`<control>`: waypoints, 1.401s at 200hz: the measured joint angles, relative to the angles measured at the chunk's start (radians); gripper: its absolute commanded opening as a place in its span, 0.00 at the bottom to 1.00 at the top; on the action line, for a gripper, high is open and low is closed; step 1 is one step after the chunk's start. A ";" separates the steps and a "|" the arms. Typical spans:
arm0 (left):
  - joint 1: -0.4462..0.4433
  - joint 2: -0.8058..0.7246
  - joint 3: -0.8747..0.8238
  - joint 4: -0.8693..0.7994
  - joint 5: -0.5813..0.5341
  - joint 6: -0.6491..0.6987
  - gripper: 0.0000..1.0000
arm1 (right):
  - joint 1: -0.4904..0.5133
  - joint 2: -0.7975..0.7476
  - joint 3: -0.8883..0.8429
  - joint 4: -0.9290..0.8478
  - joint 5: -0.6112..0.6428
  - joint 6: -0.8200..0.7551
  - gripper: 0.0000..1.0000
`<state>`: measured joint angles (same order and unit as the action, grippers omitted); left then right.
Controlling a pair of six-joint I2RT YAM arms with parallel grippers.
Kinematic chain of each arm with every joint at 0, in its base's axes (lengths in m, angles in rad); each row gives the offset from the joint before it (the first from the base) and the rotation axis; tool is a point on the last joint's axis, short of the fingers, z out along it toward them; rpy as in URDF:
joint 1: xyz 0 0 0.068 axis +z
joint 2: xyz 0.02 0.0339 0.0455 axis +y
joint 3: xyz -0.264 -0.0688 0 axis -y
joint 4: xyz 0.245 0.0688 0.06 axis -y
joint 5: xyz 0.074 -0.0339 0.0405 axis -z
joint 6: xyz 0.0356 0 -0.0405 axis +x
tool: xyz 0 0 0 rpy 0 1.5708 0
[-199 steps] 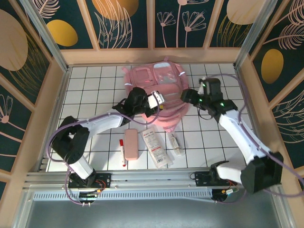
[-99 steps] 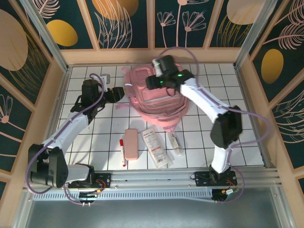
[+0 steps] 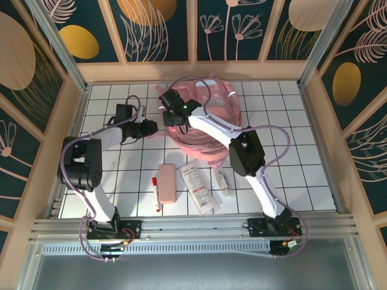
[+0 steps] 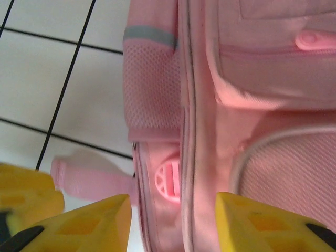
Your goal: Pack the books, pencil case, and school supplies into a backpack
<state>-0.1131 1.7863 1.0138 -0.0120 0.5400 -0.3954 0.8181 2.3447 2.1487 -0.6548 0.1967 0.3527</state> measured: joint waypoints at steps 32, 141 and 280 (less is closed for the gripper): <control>0.000 0.001 0.000 0.001 0.010 0.025 0.31 | 0.000 0.113 0.103 -0.002 0.054 0.010 0.43; 0.000 -0.055 -0.083 0.114 0.028 0.043 0.28 | 0.046 0.201 0.122 0.001 0.351 -0.014 0.26; -0.035 -0.168 -0.217 0.191 0.028 0.070 0.34 | 0.066 0.261 0.124 -0.070 0.631 -0.022 0.00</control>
<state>-0.1478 1.6180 0.7967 0.1791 0.5678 -0.3256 0.8841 2.6061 2.2723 -0.7250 0.8276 0.3309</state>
